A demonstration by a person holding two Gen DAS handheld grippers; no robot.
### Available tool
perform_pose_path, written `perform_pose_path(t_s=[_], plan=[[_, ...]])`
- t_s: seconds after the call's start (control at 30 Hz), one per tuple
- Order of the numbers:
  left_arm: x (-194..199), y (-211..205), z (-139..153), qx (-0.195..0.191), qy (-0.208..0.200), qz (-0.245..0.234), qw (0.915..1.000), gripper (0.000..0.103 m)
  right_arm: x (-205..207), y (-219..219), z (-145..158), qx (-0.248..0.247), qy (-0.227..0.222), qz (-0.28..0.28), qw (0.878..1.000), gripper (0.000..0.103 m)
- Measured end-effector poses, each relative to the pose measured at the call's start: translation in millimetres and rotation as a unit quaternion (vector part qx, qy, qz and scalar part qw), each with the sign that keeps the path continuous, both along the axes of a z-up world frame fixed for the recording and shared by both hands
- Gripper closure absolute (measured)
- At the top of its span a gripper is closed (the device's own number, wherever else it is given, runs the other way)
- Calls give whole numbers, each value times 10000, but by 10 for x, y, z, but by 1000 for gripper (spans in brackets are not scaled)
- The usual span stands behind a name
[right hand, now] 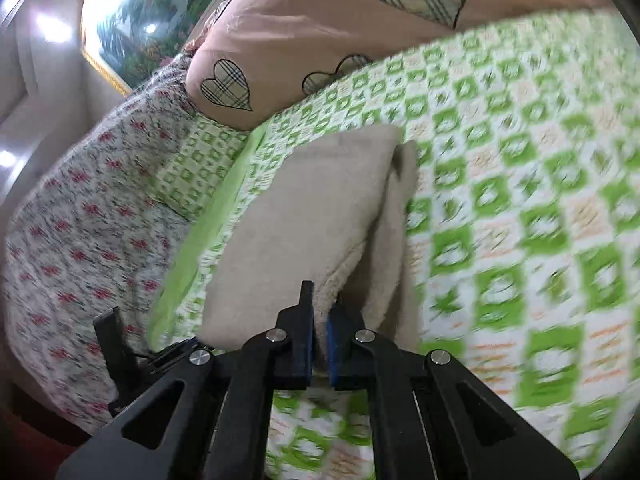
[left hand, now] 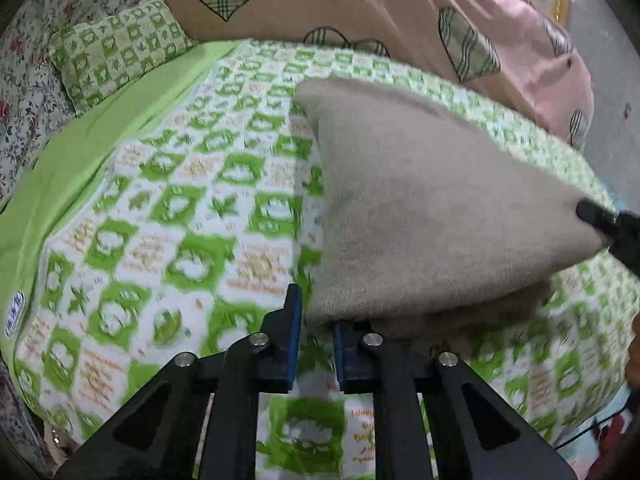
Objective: Fold small clothes
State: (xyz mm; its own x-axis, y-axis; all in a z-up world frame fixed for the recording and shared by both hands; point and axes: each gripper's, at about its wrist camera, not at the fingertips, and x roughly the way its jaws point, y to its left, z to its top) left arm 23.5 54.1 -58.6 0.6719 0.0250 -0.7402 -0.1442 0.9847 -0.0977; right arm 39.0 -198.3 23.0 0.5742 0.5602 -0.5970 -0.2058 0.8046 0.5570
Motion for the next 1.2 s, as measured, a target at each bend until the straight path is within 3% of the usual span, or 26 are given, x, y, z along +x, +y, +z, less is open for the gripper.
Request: perform_pose_path(t_s=[0.1, 0.27, 0.43, 0.53, 0.7, 0.83, 0.93, 1.07, 1.2], plan=[[-7, -31, -82, -1, 127, -37, 9999, 92, 56, 4, -232, -728, 350, -84, 9967, 97], [17, 97, -110, -330, 233, -83, 9991, 90, 80, 60, -610, -1039, 702, -84, 9921, 97], [-42, 163, -72, -515, 341, -444, 9971, 85, 120, 22, -587, -984, 827, -54, 9917, 96], [-216, 274, 6, -703, 297, -683, 9947, 84, 86, -103, -516, -952, 943, -237, 9907, 80], [-277, 380, 338, -926, -34, -979, 9909, 79, 35, -253, -163, -802, 542, -553, 9938, 79], [181, 305, 652, -1201, -505, -1272, 9833, 72, 276, -26, 55, -541, 170, -296, 9980, 79], [629, 171, 729, -1109, -679, -1383, 9818, 72, 543, 243, 69, -663, 58, -155, 9977, 79], [1138, 71, 635, -1060, -409, -1500, 9821, 74, 877, 453, -17, -640, 155, -65, 9978, 79], [1469, 126, 304, -984, 270, -1485, 9836, 88, 1118, 467, -235, -765, 426, -31, 9962, 82]])
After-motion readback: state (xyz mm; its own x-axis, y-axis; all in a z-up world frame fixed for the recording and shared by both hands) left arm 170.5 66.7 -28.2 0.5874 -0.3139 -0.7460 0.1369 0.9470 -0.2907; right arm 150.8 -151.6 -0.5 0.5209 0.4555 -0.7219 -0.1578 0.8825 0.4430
